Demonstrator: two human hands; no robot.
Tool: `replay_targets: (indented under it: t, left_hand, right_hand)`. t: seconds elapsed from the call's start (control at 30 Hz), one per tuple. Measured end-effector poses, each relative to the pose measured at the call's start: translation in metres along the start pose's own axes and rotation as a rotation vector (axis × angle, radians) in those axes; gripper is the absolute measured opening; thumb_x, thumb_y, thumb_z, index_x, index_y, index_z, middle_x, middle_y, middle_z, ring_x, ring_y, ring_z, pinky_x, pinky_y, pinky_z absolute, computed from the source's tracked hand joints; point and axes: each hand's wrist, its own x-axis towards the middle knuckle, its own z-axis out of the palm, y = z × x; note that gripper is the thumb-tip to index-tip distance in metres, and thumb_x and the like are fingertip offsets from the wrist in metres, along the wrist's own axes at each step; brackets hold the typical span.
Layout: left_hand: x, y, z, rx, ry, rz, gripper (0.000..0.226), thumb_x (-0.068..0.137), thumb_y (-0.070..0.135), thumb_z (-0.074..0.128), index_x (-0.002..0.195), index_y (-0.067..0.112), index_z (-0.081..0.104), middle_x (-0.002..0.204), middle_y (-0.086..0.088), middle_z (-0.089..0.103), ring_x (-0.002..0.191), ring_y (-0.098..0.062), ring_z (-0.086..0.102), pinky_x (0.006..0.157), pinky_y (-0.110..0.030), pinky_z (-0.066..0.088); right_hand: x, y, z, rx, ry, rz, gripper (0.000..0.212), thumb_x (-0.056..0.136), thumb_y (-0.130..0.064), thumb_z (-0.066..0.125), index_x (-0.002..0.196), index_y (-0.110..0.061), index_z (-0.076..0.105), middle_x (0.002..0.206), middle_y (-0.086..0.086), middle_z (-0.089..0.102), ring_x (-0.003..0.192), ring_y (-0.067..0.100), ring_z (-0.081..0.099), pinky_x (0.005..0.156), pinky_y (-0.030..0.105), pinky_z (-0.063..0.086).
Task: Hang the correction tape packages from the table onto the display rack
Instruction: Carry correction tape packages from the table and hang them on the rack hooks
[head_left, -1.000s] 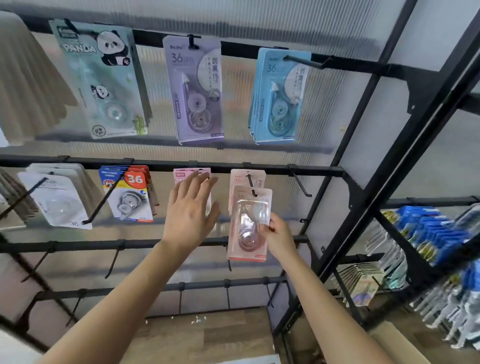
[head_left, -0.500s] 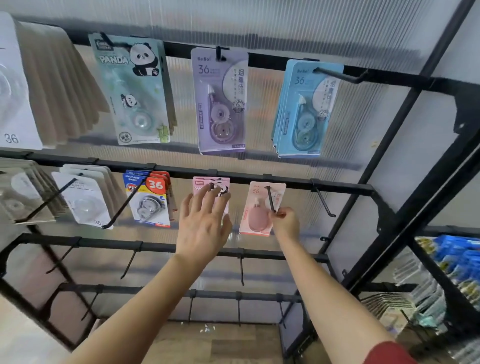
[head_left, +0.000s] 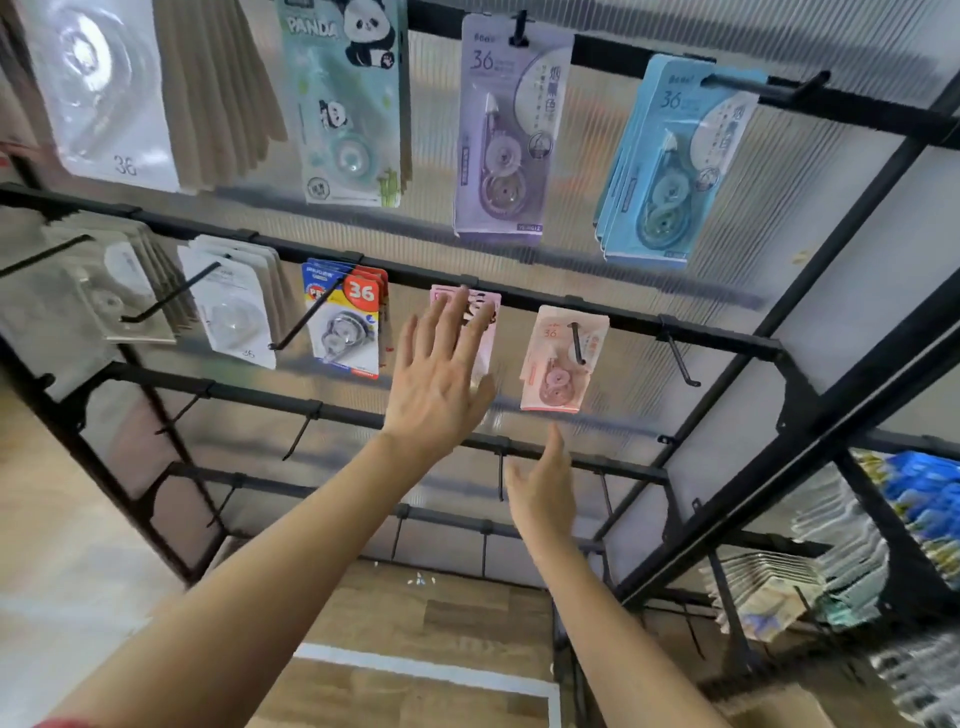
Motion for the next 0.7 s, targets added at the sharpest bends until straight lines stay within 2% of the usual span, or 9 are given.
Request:
replay_targets:
  t: [0.1, 0.17, 0.27, 0.3, 0.4, 0.53, 0.7]
  left_hand:
    - [-0.054, -0.017, -0.006, -0.003, 0.04, 0.04, 0.073, 0.083, 0.025, 0.058, 0.148, 0.013, 0.026, 0.153, -0.018, 0.026, 0.141, -0.038, 0.024, 0.114, -0.052, 0.015]
    - [-0.099, -0.039, -0.009, 0.069, -0.071, -0.017, 0.074, 0.084, 0.027, 0.062, 0.148, 0.014, 0.027, 0.154, -0.017, 0.024, 0.142, -0.037, 0.023, 0.113, -0.049, 0.008]
    - [-0.176, -0.079, -0.021, 0.169, -0.3, -0.261, 0.074, 0.092, 0.041, 0.047, 0.152, 0.027, 0.007, 0.16, -0.004, -0.001, 0.147, -0.022, -0.005, 0.113, -0.04, -0.016]
    - [-0.203, -0.093, -0.028, 0.183, -0.335, -0.34, 0.073, 0.093, 0.046, 0.043, 0.151, 0.029, 0.003, 0.16, -0.001, -0.005, 0.146, -0.02, -0.01, 0.112, -0.04, -0.018]
    - [-0.285, -0.126, -0.066, 0.18, -0.366, -0.544, 0.074, 0.091, 0.052, 0.045, 0.151, 0.03, 0.007, 0.16, 0.001, -0.004, 0.147, -0.021, -0.007, 0.116, -0.045, -0.009]
    - [-0.394, -0.155, -0.134, 0.255, -0.39, -0.763, 0.076, 0.09, 0.052, 0.046, 0.151, 0.03, 0.007, 0.16, 0.0, -0.002, 0.147, -0.023, -0.002, 0.116, -0.046, -0.004]
    - [-0.522, -0.172, -0.22, 0.346, -0.363, -1.033, 0.075, 0.09, 0.052, 0.045, 0.151, 0.028, 0.008, 0.16, -0.002, 0.0, 0.147, -0.023, -0.002, 0.115, -0.048, -0.001]
  right_hand:
    - [-0.037, -0.002, 0.015, -0.178, -0.146, -0.107, 0.068, 0.093, -0.034, 0.055, 0.149, -0.017, 0.02, 0.142, 0.011, 0.04, 0.127, 0.026, 0.042, 0.101, 0.036, 0.037]
    - [-0.06, -0.007, 0.026, -0.255, -0.242, -0.193, 0.067, 0.094, -0.037, 0.053, 0.149, -0.017, 0.019, 0.145, 0.01, 0.036, 0.132, 0.026, 0.037, 0.107, 0.038, 0.034]
    - [-0.098, -0.023, 0.045, -0.404, -0.334, -0.371, 0.068, 0.094, -0.043, 0.049, 0.149, -0.017, 0.018, 0.15, 0.007, 0.031, 0.139, 0.024, 0.027, 0.112, 0.039, 0.027]
    - [-0.111, -0.03, 0.052, -0.449, -0.361, -0.425, 0.069, 0.094, -0.044, 0.048, 0.15, -0.018, 0.016, 0.152, 0.007, 0.028, 0.141, 0.024, 0.024, 0.113, 0.04, 0.025]
    - [-0.162, -0.062, 0.076, -0.498, -0.477, -0.514, 0.072, 0.094, -0.047, 0.047, 0.151, -0.023, 0.011, 0.158, 0.009, 0.013, 0.146, 0.027, 0.009, 0.117, 0.045, 0.013]
    - [-0.255, -0.108, 0.112, -0.489, -0.633, -0.618, 0.072, 0.095, -0.046, 0.046, 0.152, -0.027, 0.006, 0.16, 0.007, 0.004, 0.147, 0.027, 0.001, 0.116, 0.049, 0.0]
    - [-0.386, -0.166, 0.158, -0.468, -0.796, -0.846, 0.073, 0.094, -0.044, 0.047, 0.152, -0.028, 0.006, 0.16, 0.006, 0.002, 0.147, 0.027, -0.002, 0.115, 0.049, -0.001]
